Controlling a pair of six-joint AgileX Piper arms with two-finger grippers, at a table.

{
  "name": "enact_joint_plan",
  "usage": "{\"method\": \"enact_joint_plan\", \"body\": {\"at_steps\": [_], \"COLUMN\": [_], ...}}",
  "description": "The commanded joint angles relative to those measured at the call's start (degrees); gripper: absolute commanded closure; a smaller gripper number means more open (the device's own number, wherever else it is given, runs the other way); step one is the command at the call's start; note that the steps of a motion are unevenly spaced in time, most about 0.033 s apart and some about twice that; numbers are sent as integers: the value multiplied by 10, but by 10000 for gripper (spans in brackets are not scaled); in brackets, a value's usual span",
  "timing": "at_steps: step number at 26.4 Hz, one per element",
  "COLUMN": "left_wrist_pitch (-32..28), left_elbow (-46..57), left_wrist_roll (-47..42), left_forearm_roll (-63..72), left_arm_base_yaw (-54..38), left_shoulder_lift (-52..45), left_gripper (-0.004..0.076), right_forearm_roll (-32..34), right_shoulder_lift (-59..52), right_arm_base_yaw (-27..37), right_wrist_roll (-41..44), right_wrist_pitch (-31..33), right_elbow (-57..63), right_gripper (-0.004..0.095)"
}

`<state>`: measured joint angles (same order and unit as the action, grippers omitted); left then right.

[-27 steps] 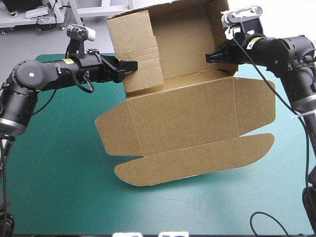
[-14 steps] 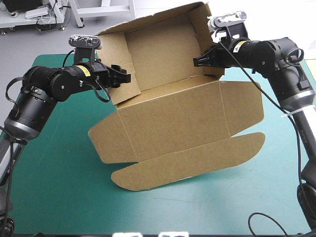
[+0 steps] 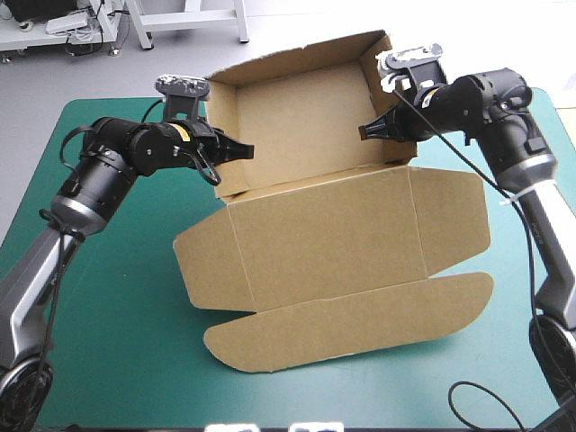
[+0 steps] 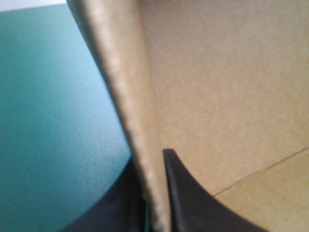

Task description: Fold the box

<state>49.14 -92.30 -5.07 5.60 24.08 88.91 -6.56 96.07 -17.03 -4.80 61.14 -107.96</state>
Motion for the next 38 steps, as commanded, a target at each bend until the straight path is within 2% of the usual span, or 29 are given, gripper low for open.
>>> {"method": "enact_joint_plan", "body": {"at_steps": [1, 4, 5, 9, 16, 24, 27, 29, 31, 32, 35, 36, 38], "left_wrist_pitch": [-14, 38, 51, 110, 222, 214, 218, 226, 234, 239, 247, 247, 247], "left_elbow": [-19, -19, -19, -43, -100, -105, -105, -105, -105, -106, -112, -115, -124], "left_wrist_roll": [36, 45, 51, 73, 73, 73, 73, 73, 73, 73, 70, 67, 62], "left_forearm_roll": [56, 57, 56, 43, -28, 2, 6, 6, 6, 7, 7, 7, 7], "left_arm_base_yaw": [26, 26, 26, 26, 26, 26, 25, 25, 25, 25, 25, 25, 25], "left_shoulder_lift": [15, 73, 85, 153, 219, 239, 239, 236, 231, 228, 221, 220, 212], "left_gripper": [733, 733, 733, 733, 733, 732, 686, 598, 482, 409, 223, 184, 158], "right_forearm_roll": [-24, -9, -9, -38, -47, -22, -22, -27, -41, -60, -105, -108, -100], "right_shoulder_lift": [14, 74, 86, 148, 176, 178, 178, 178, 177, 176, 173, 173, 167], "right_arm_base_yaw": [-6, -6, -6, -6, -6, -6, -6, -6, -6, -6, -6, -6, -6], "right_wrist_roll": [-4, -3, -2, 22, 52, 52, 55, 48, 44, 32, 10, 8, 9], "right_wrist_pitch": [29, 99, 104, 104, 104, 104, 104, 104, 104, 104, 104, 104, 104], "right_elbow": [-18, -18, -18, -17, -17, -13, -13, -13, -13, -13, -13, -13, -13], "right_gripper": [924, 924, 924, 924, 924, 924, 891, 776, 607, 473, 177, 115, 28]}}
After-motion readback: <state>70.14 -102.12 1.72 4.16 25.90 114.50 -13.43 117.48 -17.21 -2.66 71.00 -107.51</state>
